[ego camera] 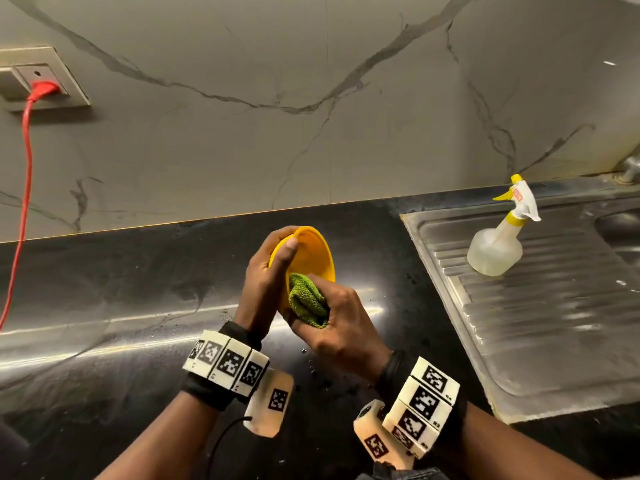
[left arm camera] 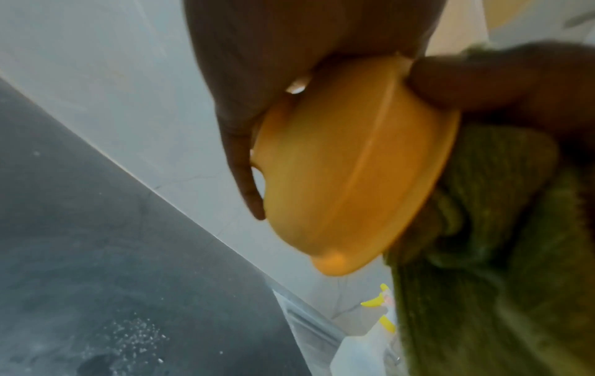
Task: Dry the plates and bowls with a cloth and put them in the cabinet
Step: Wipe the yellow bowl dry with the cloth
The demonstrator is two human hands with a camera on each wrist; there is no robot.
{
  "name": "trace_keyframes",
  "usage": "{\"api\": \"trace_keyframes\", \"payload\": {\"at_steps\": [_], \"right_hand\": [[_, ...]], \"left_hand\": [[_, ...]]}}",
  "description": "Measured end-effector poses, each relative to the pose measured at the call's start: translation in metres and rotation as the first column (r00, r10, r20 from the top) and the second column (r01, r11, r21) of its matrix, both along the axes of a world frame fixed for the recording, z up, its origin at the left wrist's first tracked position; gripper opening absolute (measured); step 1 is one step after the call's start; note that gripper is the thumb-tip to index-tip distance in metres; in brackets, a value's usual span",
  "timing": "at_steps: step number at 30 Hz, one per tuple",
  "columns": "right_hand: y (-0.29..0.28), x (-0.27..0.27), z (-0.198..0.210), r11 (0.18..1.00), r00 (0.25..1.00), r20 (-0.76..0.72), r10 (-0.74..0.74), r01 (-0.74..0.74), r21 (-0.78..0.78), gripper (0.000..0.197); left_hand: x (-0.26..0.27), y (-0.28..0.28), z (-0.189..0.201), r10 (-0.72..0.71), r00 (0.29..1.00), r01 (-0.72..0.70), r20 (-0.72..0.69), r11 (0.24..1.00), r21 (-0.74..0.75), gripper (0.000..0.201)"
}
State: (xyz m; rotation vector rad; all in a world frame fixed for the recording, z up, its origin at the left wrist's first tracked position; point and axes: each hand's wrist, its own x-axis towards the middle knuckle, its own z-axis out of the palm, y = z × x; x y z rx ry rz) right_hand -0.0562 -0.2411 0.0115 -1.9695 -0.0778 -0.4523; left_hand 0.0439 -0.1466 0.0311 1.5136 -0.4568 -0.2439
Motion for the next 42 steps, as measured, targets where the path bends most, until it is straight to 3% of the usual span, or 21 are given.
{"api": "trace_keyframes", "payload": {"at_steps": [6,9,11,14,16,19,24,26,30,32,34,36,38,42], "right_hand": [[0.002,-0.003,0.012,0.992,0.997,0.070,-0.016,0.008,0.122,0.028],[-0.004,-0.007,0.018,0.999,0.992,0.126,0.019,-0.026,0.048,0.022],[-0.009,-0.008,0.016,0.996,0.986,0.166,0.010,0.006,-0.094,0.022],[-0.011,-0.008,0.012,0.967,0.986,0.166,0.031,0.013,-0.254,0.030],[-0.005,-0.008,0.012,0.963,0.987,0.160,0.022,0.022,-0.268,0.031],[0.005,-0.010,0.016,0.977,0.991,0.133,-0.021,0.049,-0.209,0.032],[0.012,-0.011,0.019,0.993,0.995,0.063,-0.080,0.085,-0.077,0.033],[0.012,-0.009,0.024,0.998,0.996,0.051,-0.069,0.069,-0.004,0.031],[0.012,-0.006,0.035,0.984,1.000,0.017,-0.002,-0.001,0.176,0.025],[0.010,-0.006,0.036,0.993,1.000,0.029,0.004,-0.007,0.121,0.023],[0.002,-0.003,0.035,1.000,0.998,0.065,-0.011,0.011,-0.002,0.022],[-0.006,0.000,0.033,0.988,0.994,0.103,-0.024,0.039,-0.146,0.023],[-0.008,0.002,0.032,0.975,0.996,0.092,-0.011,0.031,-0.219,0.024],[0.004,0.001,0.038,0.990,0.997,0.042,-0.067,0.072,-0.122,0.027]], "left_hand": [[-0.008,-0.003,0.003,0.019,0.980,-0.004,0.200,0.997,-0.076,0.044],[-0.005,0.000,0.005,-0.026,0.967,0.044,0.253,0.997,-0.066,0.048],[0.000,0.006,0.009,-0.093,0.985,0.101,0.145,0.993,-0.054,0.055],[0.004,0.008,0.012,-0.214,0.947,0.191,-0.238,0.975,-0.114,0.082],[0.002,0.007,0.011,-0.195,0.931,0.161,-0.308,0.978,-0.135,0.081],[-0.004,0.006,0.009,-0.117,0.976,0.097,-0.181,0.988,-0.116,0.059],[-0.012,0.005,0.008,-0.080,0.997,0.079,-0.019,0.995,-0.062,0.066],[-0.012,0.005,0.005,-0.098,0.995,0.101,0.034,0.991,-0.087,0.074],[-0.012,0.008,-0.006,-0.083,0.986,0.101,0.145,0.987,-0.125,0.070],[-0.009,0.010,-0.006,-0.074,0.982,0.094,0.173,0.990,-0.109,0.069],[0.000,0.011,-0.002,-0.112,0.988,0.116,0.105,0.992,-0.040,0.072],[0.007,0.011,0.007,-0.143,0.985,0.144,-0.093,0.990,0.007,0.080],[0.008,0.010,0.010,-0.148,0.958,0.143,-0.246,0.989,-0.036,0.082],[-0.003,0.002,0.003,-0.049,0.998,0.039,-0.048,0.983,-0.177,0.043]]}}
